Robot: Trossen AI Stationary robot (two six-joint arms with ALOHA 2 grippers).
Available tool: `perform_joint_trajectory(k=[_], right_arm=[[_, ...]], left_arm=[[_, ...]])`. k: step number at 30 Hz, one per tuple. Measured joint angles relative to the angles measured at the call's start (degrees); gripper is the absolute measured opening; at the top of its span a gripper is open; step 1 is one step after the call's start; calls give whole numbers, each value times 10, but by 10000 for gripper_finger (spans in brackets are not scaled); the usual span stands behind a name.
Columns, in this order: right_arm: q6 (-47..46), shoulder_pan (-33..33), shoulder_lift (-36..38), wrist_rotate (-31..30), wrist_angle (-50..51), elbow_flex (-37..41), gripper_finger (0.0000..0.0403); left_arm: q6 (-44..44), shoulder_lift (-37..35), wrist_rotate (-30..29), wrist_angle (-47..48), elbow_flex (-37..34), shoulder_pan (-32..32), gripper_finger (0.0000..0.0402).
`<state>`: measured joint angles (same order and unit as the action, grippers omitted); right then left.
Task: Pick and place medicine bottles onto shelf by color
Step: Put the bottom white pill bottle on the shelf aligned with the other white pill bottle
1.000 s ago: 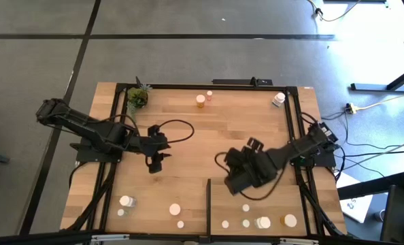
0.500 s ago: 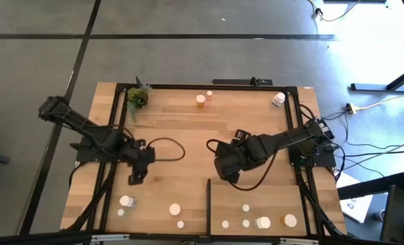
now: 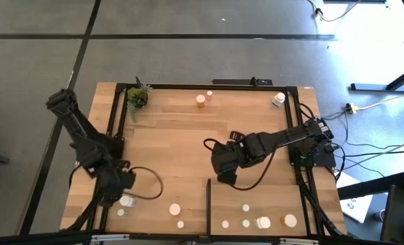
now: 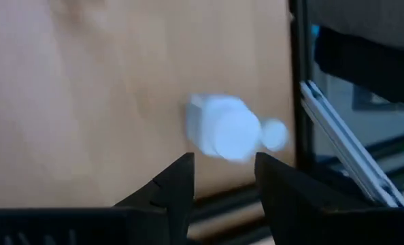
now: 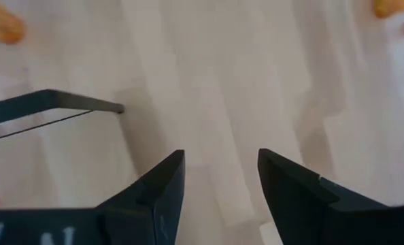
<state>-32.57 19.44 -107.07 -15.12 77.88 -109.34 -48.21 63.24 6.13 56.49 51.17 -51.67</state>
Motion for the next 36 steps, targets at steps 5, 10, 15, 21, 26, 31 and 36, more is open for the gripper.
perform_joint_trajectory(k=[5, 10, 15, 21, 26, 31, 36], right_arm=[[24, 8, 0, 18, -38, 0, 188], [45, 14, 0, 21, -59, 0, 188], [43, 14, 0, 49, -89, 0, 188], [44, 15, 0, 58, -143, 0, 188], [45, 23, 0, 58, -175, 0, 188], [46, 32, 0, 53, -186, 0, 188], [46, 37, 0, 45, -186, 0, 188]], left_arm=[[-68, 1, -17, -4, 29, -70, 148], [-124, 4, -36, -5, 76, -114, 148], [-127, 23, -54, -5, 99, -134, 148], [-87, 60, -64, -4, 110, -136, 148], [-61, 90, -71, -4, 110, -138, 148], [-37, 111, -104, -3, 110, -146, 148], [-38, 114, -106, -2, 110, -145, 148]])
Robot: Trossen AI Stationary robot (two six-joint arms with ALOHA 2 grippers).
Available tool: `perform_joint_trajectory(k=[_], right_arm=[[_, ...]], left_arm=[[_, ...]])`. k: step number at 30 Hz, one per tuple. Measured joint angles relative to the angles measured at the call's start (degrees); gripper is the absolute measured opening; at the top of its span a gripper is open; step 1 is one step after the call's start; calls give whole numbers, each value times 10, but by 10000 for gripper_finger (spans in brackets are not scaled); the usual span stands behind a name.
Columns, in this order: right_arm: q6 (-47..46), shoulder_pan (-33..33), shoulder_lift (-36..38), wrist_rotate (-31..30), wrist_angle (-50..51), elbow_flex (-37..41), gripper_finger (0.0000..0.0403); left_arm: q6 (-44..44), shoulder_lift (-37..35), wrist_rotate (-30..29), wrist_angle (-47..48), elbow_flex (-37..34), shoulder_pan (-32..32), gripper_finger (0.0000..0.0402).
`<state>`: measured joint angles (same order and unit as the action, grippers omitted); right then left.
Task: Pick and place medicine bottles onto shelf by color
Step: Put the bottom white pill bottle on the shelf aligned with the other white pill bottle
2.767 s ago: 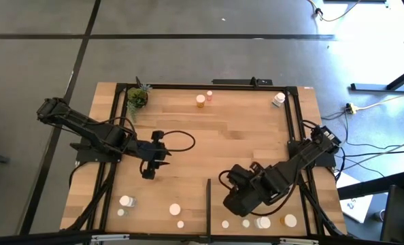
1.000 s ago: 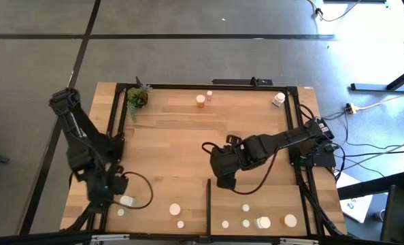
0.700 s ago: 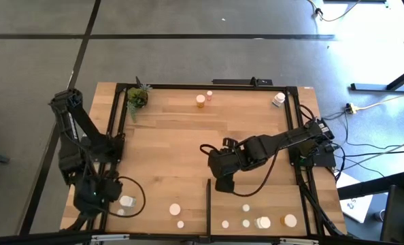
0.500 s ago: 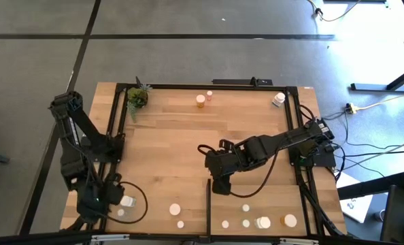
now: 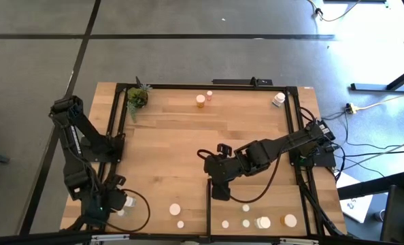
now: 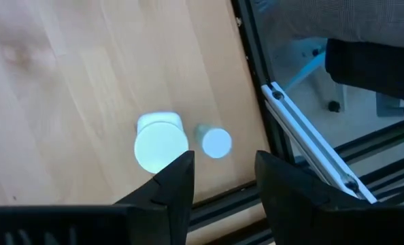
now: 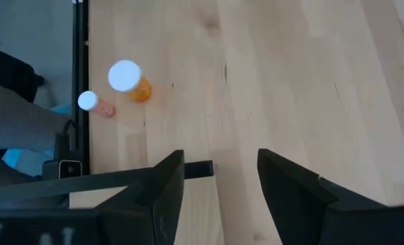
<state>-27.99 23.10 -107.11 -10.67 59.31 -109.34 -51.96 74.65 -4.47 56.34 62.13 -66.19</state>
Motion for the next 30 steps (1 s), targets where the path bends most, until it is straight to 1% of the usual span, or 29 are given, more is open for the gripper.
perform_joint_trajectory(k=[7, 12, 17, 20, 24, 30], right_arm=[[2, 1, 0, 19, 0, 0, 188], [41, 1, 0, 73, 0, 0, 188], [49, 1, 0, 94, 0, 0, 188], [89, 1, 0, 131, -4, 0, 188], [152, 1, 0, 181, -43, 0, 188], [218, 1, 0, 183, -90, 0, 188]], left_arm=[[0, 0, -3, 2, 0, 0, 148], [0, 0, -10, 2, 0, 0, 148], [-4, 0, -10, 2, 0, 0, 148], [-4, 0, -10, 2, 0, 0, 148], [-5, 0, -10, 2, 0, 0, 148], [-27, 0, -10, 2, 0, 0, 148]])
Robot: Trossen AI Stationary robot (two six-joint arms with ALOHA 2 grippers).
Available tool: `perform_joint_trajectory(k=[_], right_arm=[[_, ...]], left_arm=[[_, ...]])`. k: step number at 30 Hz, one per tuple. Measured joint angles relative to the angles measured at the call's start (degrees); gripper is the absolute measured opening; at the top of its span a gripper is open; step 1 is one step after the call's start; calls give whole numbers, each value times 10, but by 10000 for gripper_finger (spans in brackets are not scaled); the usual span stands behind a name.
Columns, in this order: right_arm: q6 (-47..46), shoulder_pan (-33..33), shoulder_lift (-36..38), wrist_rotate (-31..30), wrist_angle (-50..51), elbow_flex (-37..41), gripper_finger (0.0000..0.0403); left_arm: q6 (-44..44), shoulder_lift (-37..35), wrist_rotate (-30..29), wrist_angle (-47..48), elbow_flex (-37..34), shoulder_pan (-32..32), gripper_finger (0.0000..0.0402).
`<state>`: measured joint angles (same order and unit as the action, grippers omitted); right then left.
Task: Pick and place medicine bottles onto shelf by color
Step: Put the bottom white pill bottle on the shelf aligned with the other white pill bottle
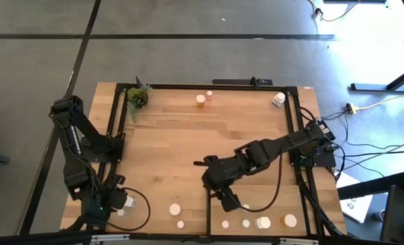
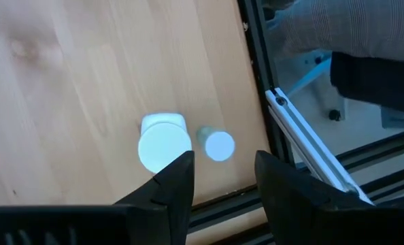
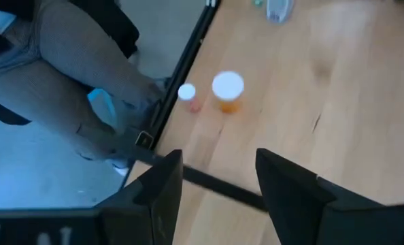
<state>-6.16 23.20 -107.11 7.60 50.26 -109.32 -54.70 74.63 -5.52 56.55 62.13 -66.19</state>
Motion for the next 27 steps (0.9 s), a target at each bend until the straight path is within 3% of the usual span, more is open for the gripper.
perform_joint_trajectory(k=[27], right_arm=[[4, 0, 0, 0, -2, 0, 188]], left_arm=[[-13, 0, -24, 16, 0, 2, 148]])
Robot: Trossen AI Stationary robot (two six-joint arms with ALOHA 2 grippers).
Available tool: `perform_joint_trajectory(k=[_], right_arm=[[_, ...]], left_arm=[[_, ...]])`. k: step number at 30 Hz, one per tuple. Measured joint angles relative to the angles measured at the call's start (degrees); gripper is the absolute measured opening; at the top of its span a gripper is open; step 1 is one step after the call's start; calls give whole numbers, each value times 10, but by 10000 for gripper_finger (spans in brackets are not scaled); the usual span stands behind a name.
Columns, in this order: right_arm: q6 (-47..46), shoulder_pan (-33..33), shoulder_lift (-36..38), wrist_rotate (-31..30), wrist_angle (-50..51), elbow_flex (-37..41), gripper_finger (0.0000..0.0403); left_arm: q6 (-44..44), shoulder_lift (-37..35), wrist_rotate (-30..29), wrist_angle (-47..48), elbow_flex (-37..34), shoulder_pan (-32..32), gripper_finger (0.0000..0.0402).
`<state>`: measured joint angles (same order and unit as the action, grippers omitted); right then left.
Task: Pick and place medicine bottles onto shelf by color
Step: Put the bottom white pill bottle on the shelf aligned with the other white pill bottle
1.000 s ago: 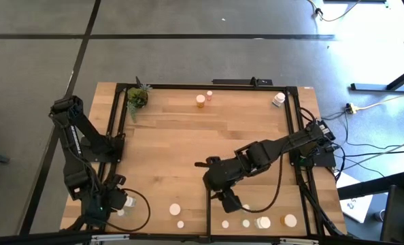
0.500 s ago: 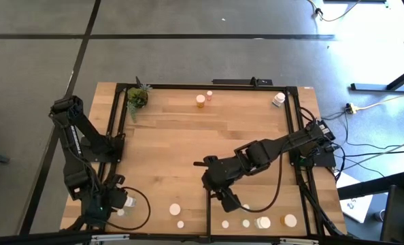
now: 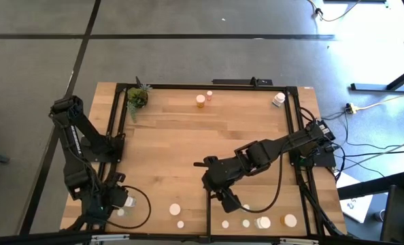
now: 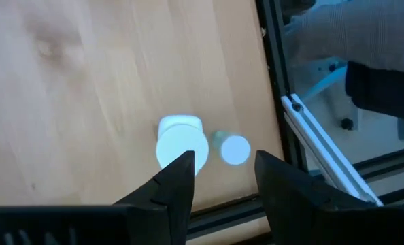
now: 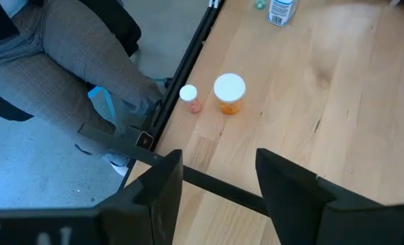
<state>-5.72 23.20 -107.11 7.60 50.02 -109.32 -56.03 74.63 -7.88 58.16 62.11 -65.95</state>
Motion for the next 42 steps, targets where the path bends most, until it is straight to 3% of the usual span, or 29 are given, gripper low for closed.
perform_joint_trajectory(k=[16, 31, 42], right_arm=[[0, 0, 0, 0, 0, 0, 188], [-1, 0, 0, 0, 0, 0, 188], [-1, 0, 0, 0, 0, 0, 188]], left_arm=[[-54, 0, -8, 7, 0, -11, 158], [-64, 0, -18, -8, -30, 1, 280], [-65, 0, -17, -57, -97, 1, 294]])
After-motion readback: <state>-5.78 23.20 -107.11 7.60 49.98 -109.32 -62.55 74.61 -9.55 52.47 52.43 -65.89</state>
